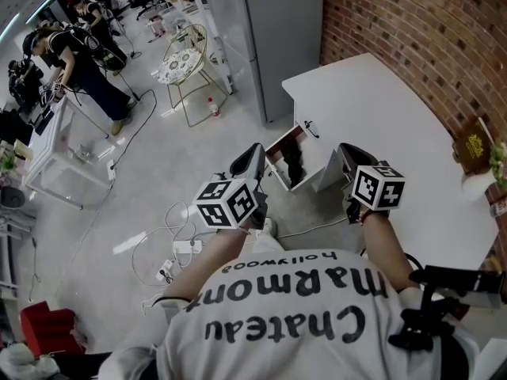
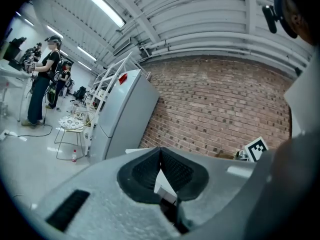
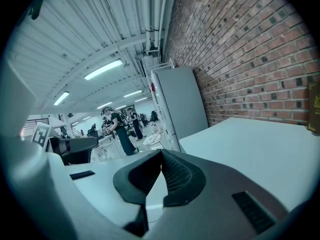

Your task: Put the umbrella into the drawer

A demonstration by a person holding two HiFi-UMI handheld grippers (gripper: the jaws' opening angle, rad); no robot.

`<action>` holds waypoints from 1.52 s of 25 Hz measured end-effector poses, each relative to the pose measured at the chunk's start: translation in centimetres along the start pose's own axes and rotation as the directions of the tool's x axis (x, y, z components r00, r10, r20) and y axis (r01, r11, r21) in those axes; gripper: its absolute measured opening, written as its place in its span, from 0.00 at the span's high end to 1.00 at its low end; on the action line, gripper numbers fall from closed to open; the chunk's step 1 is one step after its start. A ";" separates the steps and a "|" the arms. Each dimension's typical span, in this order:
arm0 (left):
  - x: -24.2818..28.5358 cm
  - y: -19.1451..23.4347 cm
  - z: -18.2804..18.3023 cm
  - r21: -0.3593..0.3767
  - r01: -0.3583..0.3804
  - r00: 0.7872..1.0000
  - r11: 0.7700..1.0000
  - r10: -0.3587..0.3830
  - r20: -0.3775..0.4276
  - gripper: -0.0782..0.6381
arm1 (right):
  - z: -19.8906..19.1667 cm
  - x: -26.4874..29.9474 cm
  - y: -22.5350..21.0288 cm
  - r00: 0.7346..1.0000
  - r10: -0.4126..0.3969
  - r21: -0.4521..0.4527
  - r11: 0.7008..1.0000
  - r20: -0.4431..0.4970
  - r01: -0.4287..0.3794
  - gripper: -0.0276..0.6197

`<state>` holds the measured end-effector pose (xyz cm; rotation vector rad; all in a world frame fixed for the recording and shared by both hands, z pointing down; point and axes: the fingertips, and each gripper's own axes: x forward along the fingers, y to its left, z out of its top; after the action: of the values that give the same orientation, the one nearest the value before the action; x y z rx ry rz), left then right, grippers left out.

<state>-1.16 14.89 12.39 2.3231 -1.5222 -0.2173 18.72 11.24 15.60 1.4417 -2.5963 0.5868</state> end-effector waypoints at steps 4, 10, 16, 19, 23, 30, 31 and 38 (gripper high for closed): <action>-0.3 0.2 0.0 -0.008 -0.011 1.000 1.000 0.011 0.002 0.87 | -0.2 0.0 0.1 1.000 0.006 0.001 1.000 -0.013 -0.006 0.94; -0.2 0.7 -0.6 0.013 -0.036 0.999 0.999 0.036 -0.025 0.87 | -0.2 0.6 0.1 1.000 0.016 -0.003 1.000 -0.026 -0.016 0.94; 0.4 1.2 -0.3 0.027 -0.048 0.998 0.998 0.049 -0.034 0.87 | -0.2 1.5 -0.3 0.999 0.018 -0.001 1.000 -0.036 -0.018 0.94; 0.6 1.7 -0.1 0.023 -0.054 0.998 0.998 0.055 -0.032 0.87 | -0.1 2.0 -0.5 0.999 0.017 0.004 1.000 -0.038 -0.017 0.94; 0.9 2.7 -0.5 0.010 -0.071 0.997 0.997 0.071 -0.036 0.87 | -0.8 2.9 -0.7 0.998 0.018 0.008 1.000 -0.057 -0.018 0.94; 1.2 4.1 -0.8 -0.003 -0.084 0.995 0.996 0.084 -0.044 0.87 | -1.3 4.3 -0.5 0.997 0.022 0.012 1.000 -0.075 -0.021 0.94; 1.3 4.3 -0.8 -0.006 -0.086 0.995 0.996 0.086 -0.045 0.87 | -1.3 4.5 -0.5 0.997 0.021 0.013 1.000 -0.077 -0.020 0.94; 2.1 5.2 -1.1 -0.016 -0.091 0.994 0.996 0.090 -0.058 0.87 | -1.3 5.5 -1.2 0.998 0.006 0.051 0.999 -0.066 -0.003 0.94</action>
<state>-4.37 11.37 15.48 2.2203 -1.5859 -0.1395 16.61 6.81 18.69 1.4060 -2.5525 0.6942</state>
